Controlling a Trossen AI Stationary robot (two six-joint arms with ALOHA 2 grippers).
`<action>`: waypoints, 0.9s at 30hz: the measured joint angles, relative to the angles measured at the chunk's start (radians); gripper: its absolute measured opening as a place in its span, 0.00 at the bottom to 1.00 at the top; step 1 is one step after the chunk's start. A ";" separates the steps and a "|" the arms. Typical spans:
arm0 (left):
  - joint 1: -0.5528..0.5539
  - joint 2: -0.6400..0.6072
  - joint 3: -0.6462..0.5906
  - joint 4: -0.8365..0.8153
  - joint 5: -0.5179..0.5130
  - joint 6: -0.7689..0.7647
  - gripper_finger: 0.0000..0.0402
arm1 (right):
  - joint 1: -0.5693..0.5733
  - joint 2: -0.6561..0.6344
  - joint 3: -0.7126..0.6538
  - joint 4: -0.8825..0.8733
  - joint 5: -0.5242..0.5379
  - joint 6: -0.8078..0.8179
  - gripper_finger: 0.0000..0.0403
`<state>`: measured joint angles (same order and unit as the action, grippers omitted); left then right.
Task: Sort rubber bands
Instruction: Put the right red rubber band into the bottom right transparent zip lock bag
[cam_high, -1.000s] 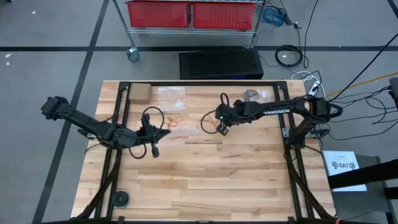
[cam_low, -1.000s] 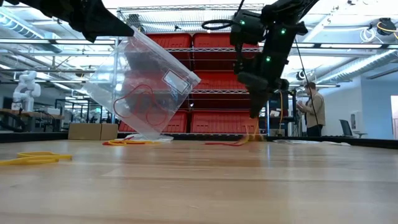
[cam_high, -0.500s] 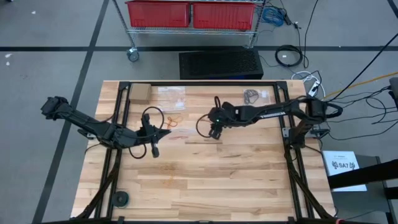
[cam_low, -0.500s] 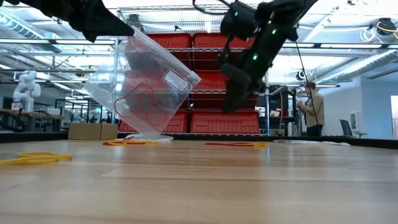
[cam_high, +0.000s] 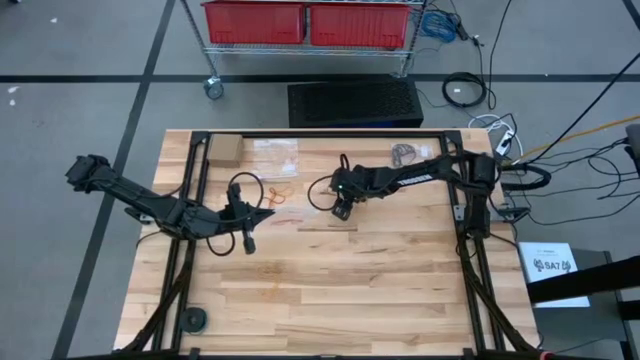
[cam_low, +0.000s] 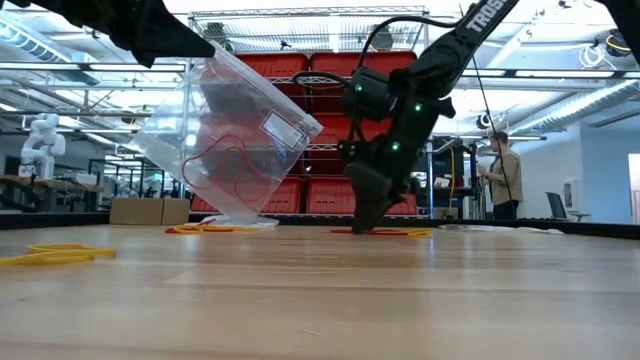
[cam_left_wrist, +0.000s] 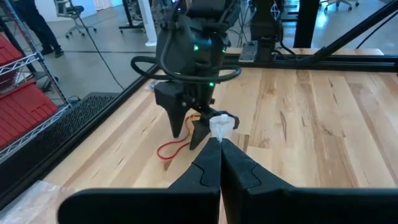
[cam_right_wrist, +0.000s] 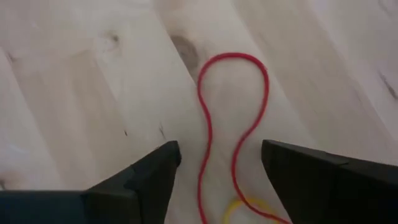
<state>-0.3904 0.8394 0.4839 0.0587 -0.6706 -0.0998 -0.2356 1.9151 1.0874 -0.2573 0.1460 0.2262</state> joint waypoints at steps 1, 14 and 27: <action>0.000 0.000 0.000 0.000 0.000 0.000 0.00 | 0.000 0.013 0.001 0.008 -0.005 -0.002 0.57; 0.001 0.000 0.000 0.001 0.000 0.001 0.00 | -0.010 0.060 0.003 0.022 -0.021 -0.001 0.06; -0.003 0.000 0.000 0.000 0.000 0.002 0.00 | 0.028 -0.020 0.116 -0.074 0.011 -0.020 0.00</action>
<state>-0.3934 0.8391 0.4843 0.0585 -0.6704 -0.0978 -0.2076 1.8954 1.2030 -0.3316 0.1567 0.2063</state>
